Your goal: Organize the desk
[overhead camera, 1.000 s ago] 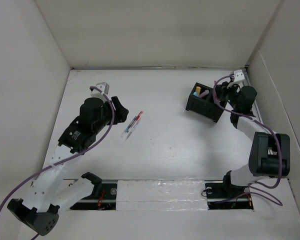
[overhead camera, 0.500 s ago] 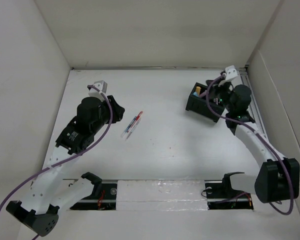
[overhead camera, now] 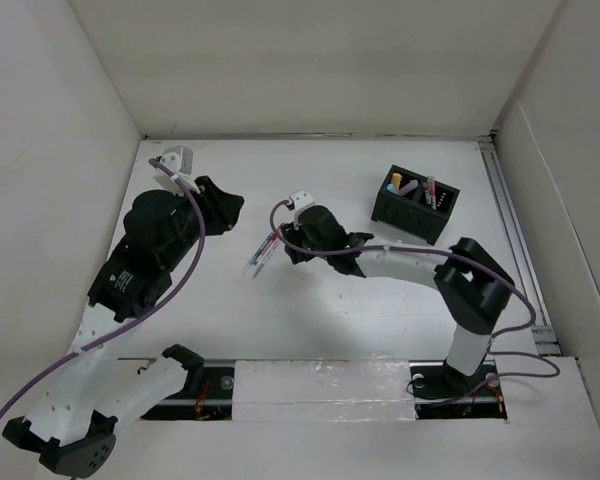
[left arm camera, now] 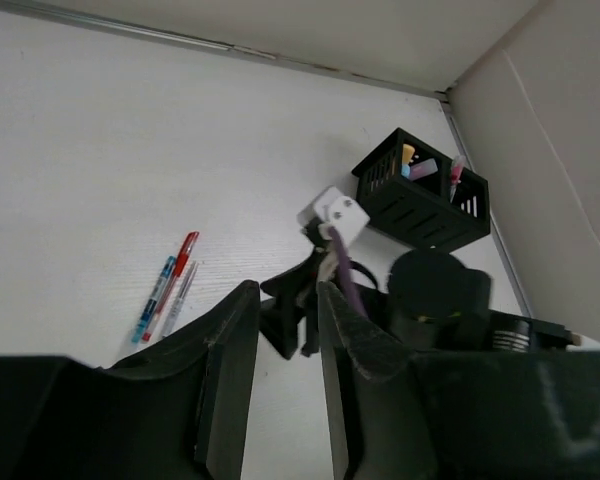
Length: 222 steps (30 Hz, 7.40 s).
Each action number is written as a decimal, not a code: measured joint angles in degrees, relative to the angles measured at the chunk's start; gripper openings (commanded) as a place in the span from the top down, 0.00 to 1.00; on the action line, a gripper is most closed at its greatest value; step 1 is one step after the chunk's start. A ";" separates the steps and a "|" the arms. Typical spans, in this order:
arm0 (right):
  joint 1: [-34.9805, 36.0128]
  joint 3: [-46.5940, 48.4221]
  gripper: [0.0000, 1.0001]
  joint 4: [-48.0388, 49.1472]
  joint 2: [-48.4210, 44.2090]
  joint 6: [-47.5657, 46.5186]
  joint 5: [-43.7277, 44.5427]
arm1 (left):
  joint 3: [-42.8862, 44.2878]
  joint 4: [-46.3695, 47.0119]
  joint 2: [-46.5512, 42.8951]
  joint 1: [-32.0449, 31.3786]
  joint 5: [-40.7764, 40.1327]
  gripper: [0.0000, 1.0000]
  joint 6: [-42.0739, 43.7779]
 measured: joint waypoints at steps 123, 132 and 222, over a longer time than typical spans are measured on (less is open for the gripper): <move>-53.20 -2.95 1.00 13.05 -18.32 -17.27 -18.32 | -9.31 7.89 -0.55 -2.25 4.79 0.63 -4.66; -55.28 -1.97 1.00 14.67 -9.16 -17.73 -28.26 | -9.31 9.20 3.45 -2.25 5.01 0.63 -4.66; -1.51 50.69 0.81 -39.56 36.09 33.99 16.17 | -12.04 3.80 -12.44 -2.93 2.84 0.75 -2.75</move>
